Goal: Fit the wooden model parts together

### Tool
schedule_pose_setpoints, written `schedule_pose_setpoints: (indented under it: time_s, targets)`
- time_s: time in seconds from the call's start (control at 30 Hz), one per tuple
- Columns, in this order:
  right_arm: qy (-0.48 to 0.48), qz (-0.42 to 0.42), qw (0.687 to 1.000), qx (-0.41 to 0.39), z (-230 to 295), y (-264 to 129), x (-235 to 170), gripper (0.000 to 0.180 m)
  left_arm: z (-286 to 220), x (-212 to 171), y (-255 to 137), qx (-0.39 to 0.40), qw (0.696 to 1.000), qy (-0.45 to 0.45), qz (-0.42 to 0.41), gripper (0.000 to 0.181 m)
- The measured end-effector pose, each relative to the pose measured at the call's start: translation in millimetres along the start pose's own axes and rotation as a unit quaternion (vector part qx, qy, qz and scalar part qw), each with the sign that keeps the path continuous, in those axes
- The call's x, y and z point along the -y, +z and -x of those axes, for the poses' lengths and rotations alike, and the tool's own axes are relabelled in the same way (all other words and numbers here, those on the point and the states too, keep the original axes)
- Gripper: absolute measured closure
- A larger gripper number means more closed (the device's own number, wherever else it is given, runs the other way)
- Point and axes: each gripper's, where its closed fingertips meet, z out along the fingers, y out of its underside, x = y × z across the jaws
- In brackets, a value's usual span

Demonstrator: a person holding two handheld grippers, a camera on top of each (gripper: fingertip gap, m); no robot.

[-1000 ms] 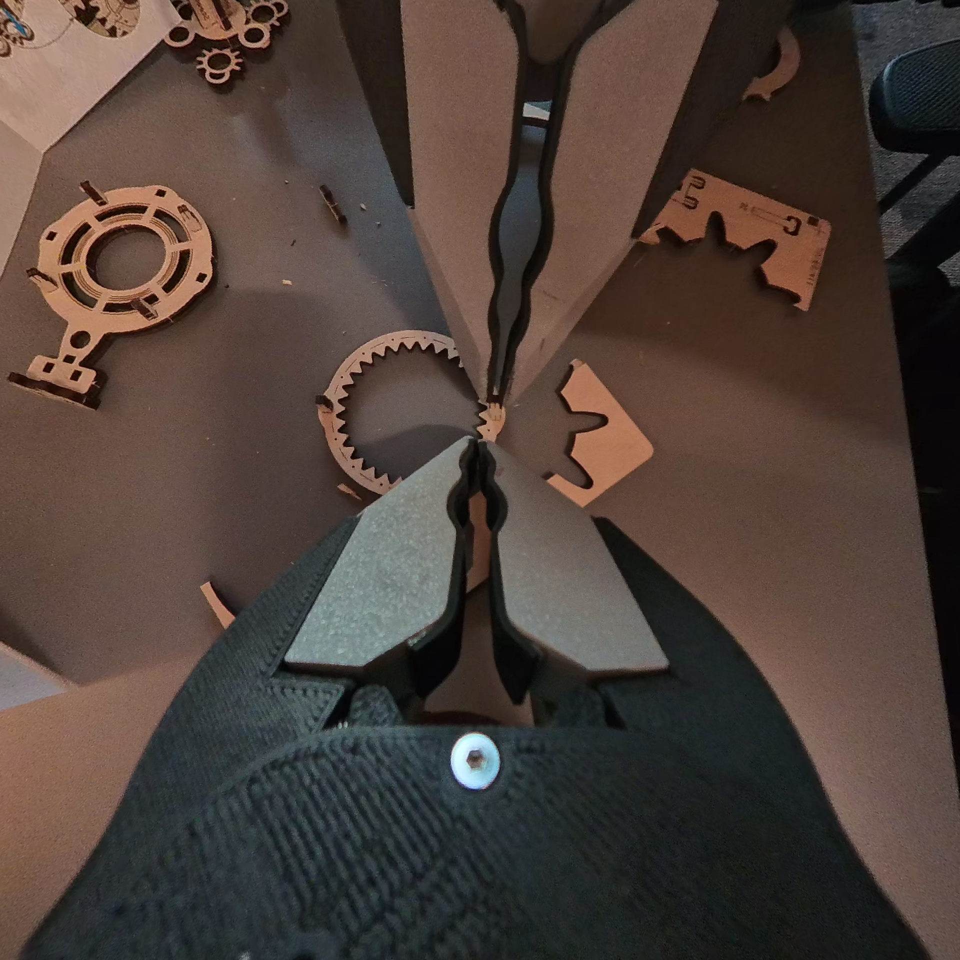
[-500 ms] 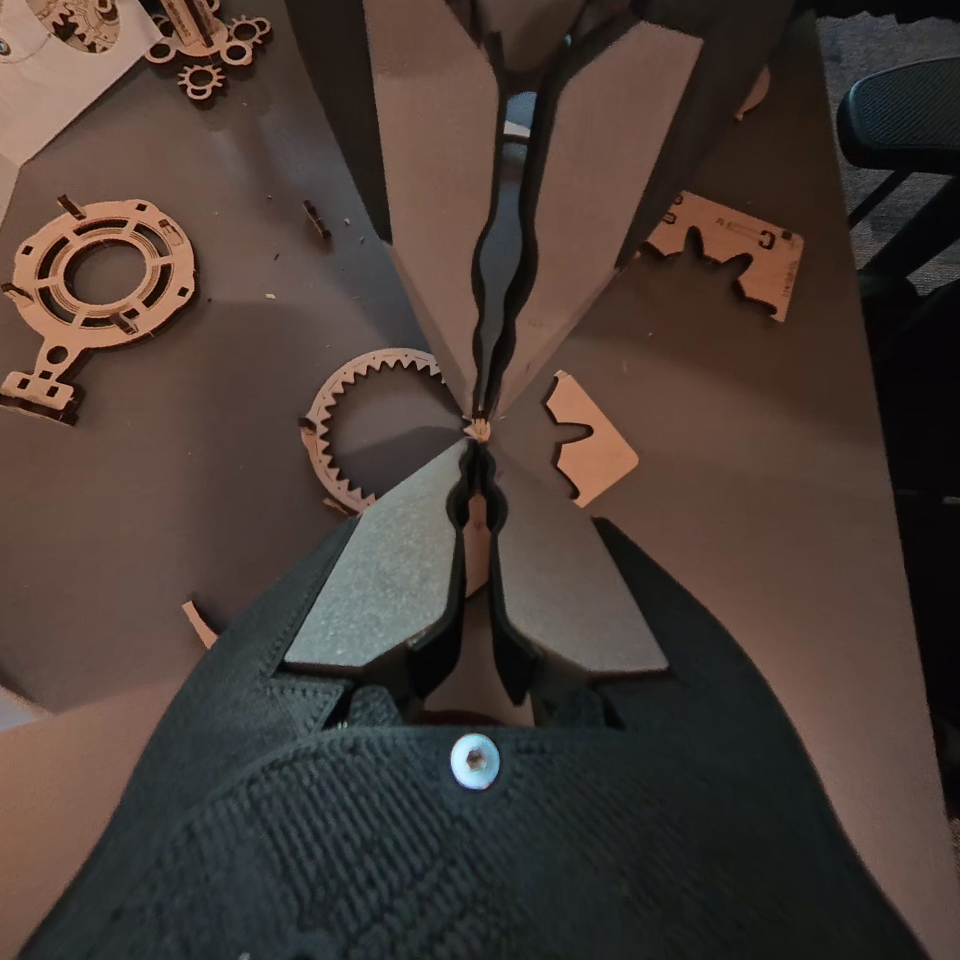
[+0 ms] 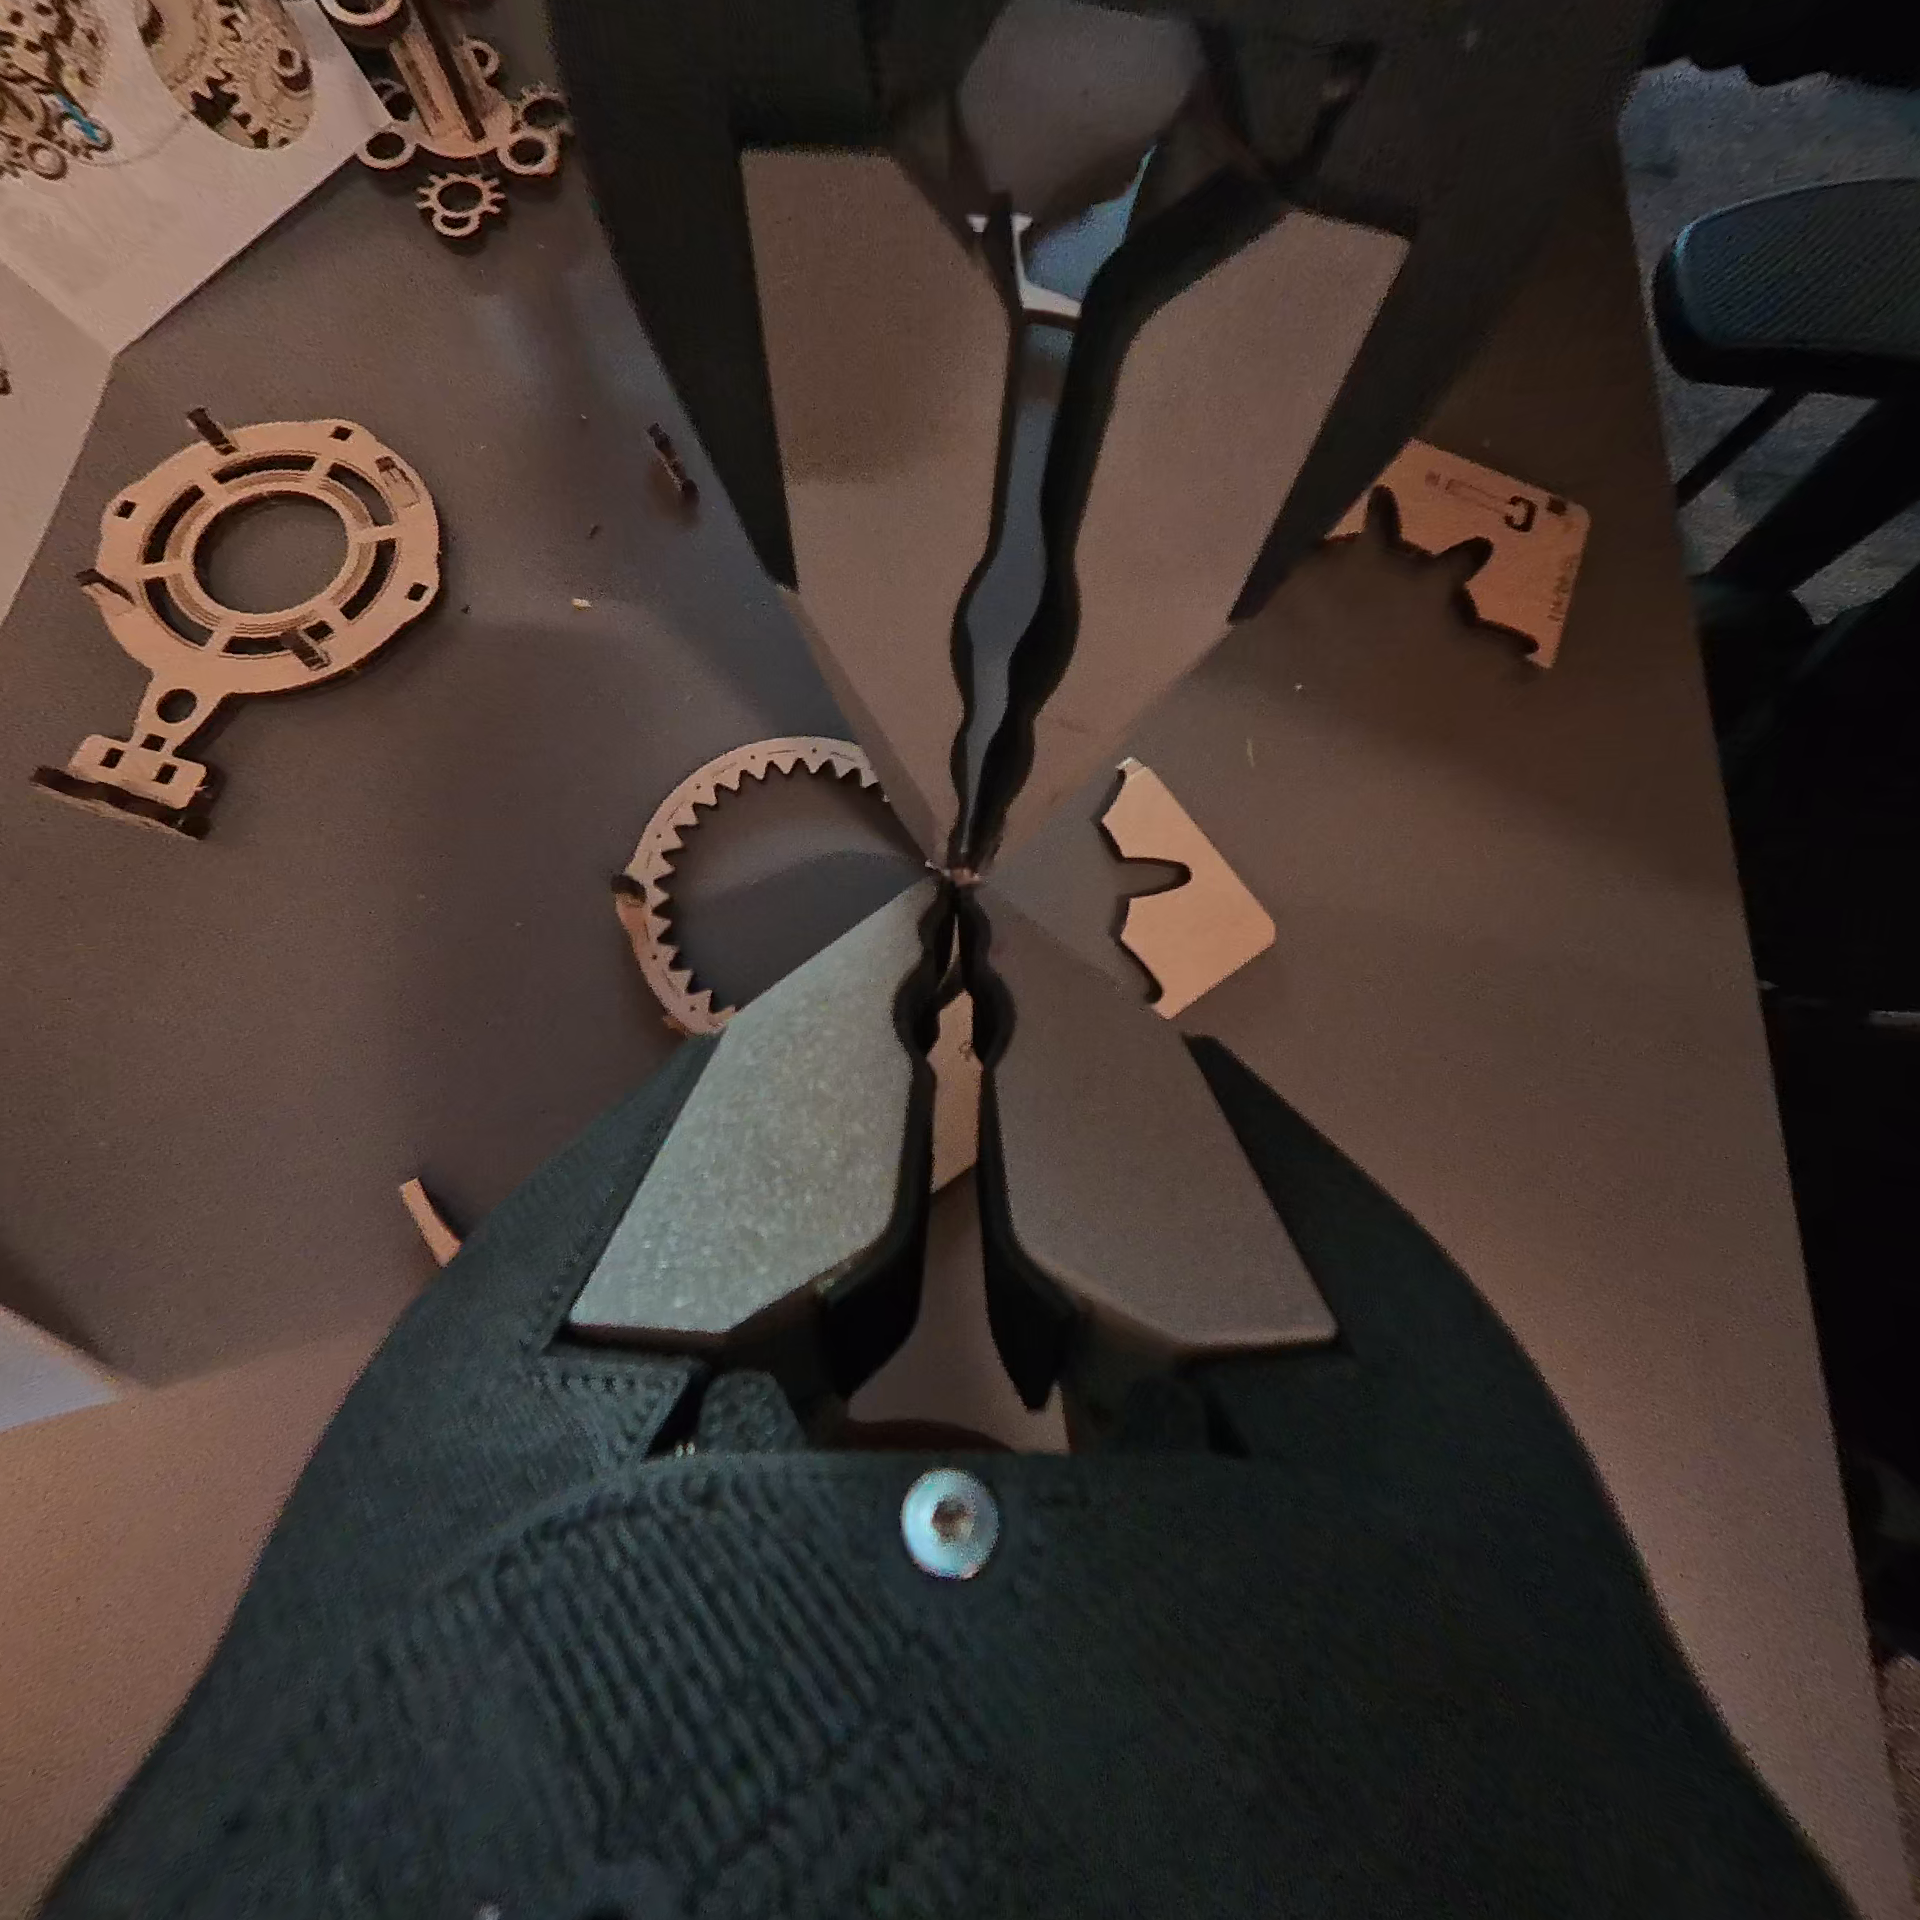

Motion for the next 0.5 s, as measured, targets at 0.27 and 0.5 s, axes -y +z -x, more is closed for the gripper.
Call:
schedule_pose_setpoints:
  time_s: [0.27,0.5]
  targets:
    - [0.003,0.017,1.000,0.018,-0.5,2.0,3.7,0.180,0.8,-5.1,1.2,-0.003,1.000,-0.009,0.004,0.181]
    - [0.022,0.028,0.999,0.030,-0.2,3.9,7.3,0.180,0.7,-11.5,0.2,-0.005,1.000,-0.016,-0.001,0.181]
